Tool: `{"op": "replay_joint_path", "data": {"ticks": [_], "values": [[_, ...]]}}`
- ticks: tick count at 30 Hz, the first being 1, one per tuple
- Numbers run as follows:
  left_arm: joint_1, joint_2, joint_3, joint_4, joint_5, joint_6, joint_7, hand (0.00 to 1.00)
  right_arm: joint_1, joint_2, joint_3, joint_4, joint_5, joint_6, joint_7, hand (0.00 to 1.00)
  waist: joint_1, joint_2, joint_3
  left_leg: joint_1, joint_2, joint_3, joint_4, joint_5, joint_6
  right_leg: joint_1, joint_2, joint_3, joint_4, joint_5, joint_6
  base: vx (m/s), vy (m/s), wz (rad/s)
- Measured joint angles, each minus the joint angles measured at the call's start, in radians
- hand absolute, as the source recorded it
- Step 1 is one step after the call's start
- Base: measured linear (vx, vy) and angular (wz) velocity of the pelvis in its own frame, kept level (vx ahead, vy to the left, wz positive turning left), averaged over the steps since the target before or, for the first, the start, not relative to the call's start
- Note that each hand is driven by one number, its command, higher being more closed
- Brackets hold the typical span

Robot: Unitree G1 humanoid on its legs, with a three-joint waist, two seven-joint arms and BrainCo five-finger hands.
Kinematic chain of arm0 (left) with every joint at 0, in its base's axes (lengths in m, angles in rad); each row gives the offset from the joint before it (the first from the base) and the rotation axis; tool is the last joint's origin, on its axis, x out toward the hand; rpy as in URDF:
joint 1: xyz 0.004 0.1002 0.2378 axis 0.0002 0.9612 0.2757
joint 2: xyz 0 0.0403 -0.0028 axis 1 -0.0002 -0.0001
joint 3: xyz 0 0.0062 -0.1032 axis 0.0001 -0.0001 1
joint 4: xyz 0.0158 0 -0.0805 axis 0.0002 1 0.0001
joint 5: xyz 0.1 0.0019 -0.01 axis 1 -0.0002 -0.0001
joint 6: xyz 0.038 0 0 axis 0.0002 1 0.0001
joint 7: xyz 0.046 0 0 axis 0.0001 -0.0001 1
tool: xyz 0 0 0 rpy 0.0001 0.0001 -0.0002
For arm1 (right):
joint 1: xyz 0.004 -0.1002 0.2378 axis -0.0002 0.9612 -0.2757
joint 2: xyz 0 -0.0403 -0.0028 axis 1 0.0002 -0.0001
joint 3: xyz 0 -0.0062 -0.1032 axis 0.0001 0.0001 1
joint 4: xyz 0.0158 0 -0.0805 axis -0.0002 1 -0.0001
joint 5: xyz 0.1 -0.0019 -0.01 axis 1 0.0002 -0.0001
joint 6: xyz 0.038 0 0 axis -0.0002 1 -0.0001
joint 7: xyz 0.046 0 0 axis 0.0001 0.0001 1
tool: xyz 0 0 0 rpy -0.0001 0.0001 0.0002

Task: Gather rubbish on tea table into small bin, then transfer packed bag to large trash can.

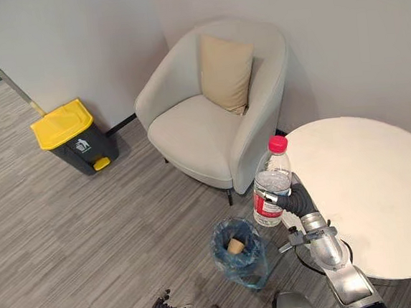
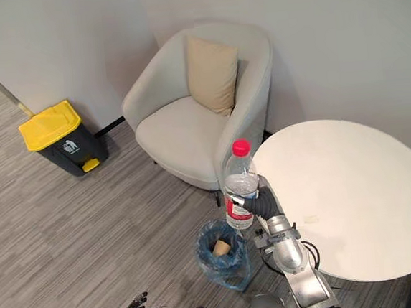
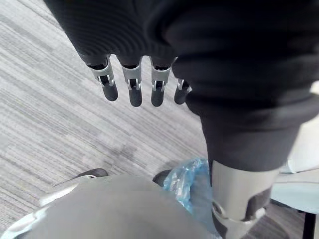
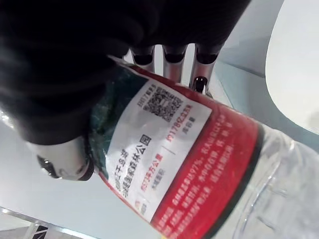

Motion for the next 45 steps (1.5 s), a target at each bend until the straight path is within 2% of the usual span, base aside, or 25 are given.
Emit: {"op": "replay_joint_path", "data": {"ticks": [4,7,12,16,19,22,25,29,34,36,37,41,45], "values": [[0.0,0.005,0.021,0.0,0.0,-0.001,0.0,0.0,0.022,0.003,-0.001,-0.005,0.0,-0.001,0.0,1.0,0.0,-0.013,-0.001,0.015,0.026,-0.007,-0.029,0.02,-0.027,0.078,0.029,-0.057,-0.089,0.023,-0.012,0.03,-0.09,0.33],[-0.001,0.006,0.019,-0.003,0.013,0.0,0.0,0.0,0.033,0.011,-0.002,-0.005,0.0,-0.002,0.0,1.0,0.002,-0.02,0.001,-0.009,0.033,-0.021,-0.039,0.049,-0.03,0.096,0.037,-0.094,-0.14,0.048,-0.017,-0.03,-0.038,0.34],[0.0,0.007,0.015,-0.003,0.022,0.0,0.001,0.0,0.048,0.03,-0.001,-0.004,-0.001,-0.002,0.001,1.0,0.005,-0.017,0.003,-0.005,0.034,-0.023,-0.069,0.086,-0.032,0.124,0.042,-0.134,-0.168,0.061,-0.025,-0.07,-0.027,0.27],[-0.001,0.011,0.008,-0.002,0.029,0.0,0.002,0.0,0.037,0.018,0.01,0.02,0.0,-0.005,0.001,1.0,0.015,-0.011,0.017,-0.026,0.039,-0.009,-0.074,0.102,-0.034,0.087,0.043,-0.131,-0.146,0.057,-0.025,-0.14,-0.029,-0.03],[-0.053,0.017,0.003,-0.006,0.029,-0.003,0.005,0.0,-0.043,-0.022,0.033,0.087,0.0,-0.01,0.001,1.0,0.025,-0.005,0.071,-0.15,0.035,0.006,0.025,0.084,-0.017,-0.054,0.03,-0.1,-0.023,0.028,-0.036,-0.21,-0.021,-0.18],[-0.147,0.032,0.004,-0.022,0.027,-0.011,0.021,0.0,-0.219,-0.082,0.087,0.184,0.0,-0.007,0.001,1.0,0.027,-0.01,0.157,-0.359,0.032,0.007,0.186,0.058,-0.009,-0.264,0.001,-0.088,0.143,0.009,-0.046,-0.35,-0.018,-0.04],[-0.2,0.037,0.012,-0.049,0.017,-0.012,0.027,0.0,-0.345,-0.118,0.12,0.249,0.002,-0.002,0.001,1.0,0.028,-0.005,0.219,-0.474,0.039,0.015,0.247,0.052,-0.013,-0.378,-0.018,-0.089,0.209,0.002,-0.054,-0.23,0.009,0.11],[-0.239,0.042,0.033,-0.099,-0.006,-0.013,0.044,0.0,-0.464,-0.143,0.141,0.291,0.005,-0.001,-0.003,1.0,0.038,0.001,0.27,-0.612,0.063,0.061,0.357,0.047,-0.006,-0.525,-0.039,-0.077,0.315,-0.003,-0.05,-0.13,0.004,0.05],[-0.315,0.037,0.106,-0.155,-0.015,-0.01,0.064,0.0,-0.61,-0.143,0.186,0.326,0.023,0.004,-0.026,1.0,0.055,0.003,0.298,-0.833,0.084,0.061,0.511,0.013,-0.001,-0.731,-0.064,-0.069,0.442,-0.015,-0.057,-0.12,0.035,0.01],[-0.347,0.029,0.16,-0.184,-0.035,-0.01,0.079,0.0,-0.681,-0.143,0.207,0.332,0.023,0.005,-0.032,1.0,0.058,0.001,0.315,-0.938,0.09,0.054,0.583,0.006,0.008,-0.827,-0.071,-0.066,0.508,-0.027,-0.057,-0.13,-0.002,0.12],[-0.38,0.025,0.195,-0.219,-0.053,-0.01,0.088,0.0,-0.745,-0.141,0.208,0.341,0.024,0.005,-0.047,1.0,0.07,0.0,0.335,-1.029,0.102,0.049,0.633,0.005,0.01,-0.91,-0.075,-0.068,0.554,-0.033,-0.056,-0.13,-0.006,0.06],[-0.43,0.03,0.234,-0.284,-0.08,-0.012,0.093,0.0,-0.826,-0.146,0.202,0.383,0.023,0.008,-0.07,1.0,0.089,-0.005,0.373,-1.159,0.115,0.056,0.687,0.005,0.011,-1.038,-0.088,-0.07,0.621,-0.043,-0.068,-0.09,-0.018,0.14],[-0.431,0.032,0.249,-0.369,-0.111,-0.022,0.113,0.0,-0.884,-0.16,0.193,0.47,0.022,0.026,-0.105,1.0,0.107,-0.008,0.375,-1.299,0.122,0.042,0.771,0.002,0.016,-1.169,-0.107,-0.071,0.713,-0.069,-0.068,-0.03,0.005,0.14]]}}
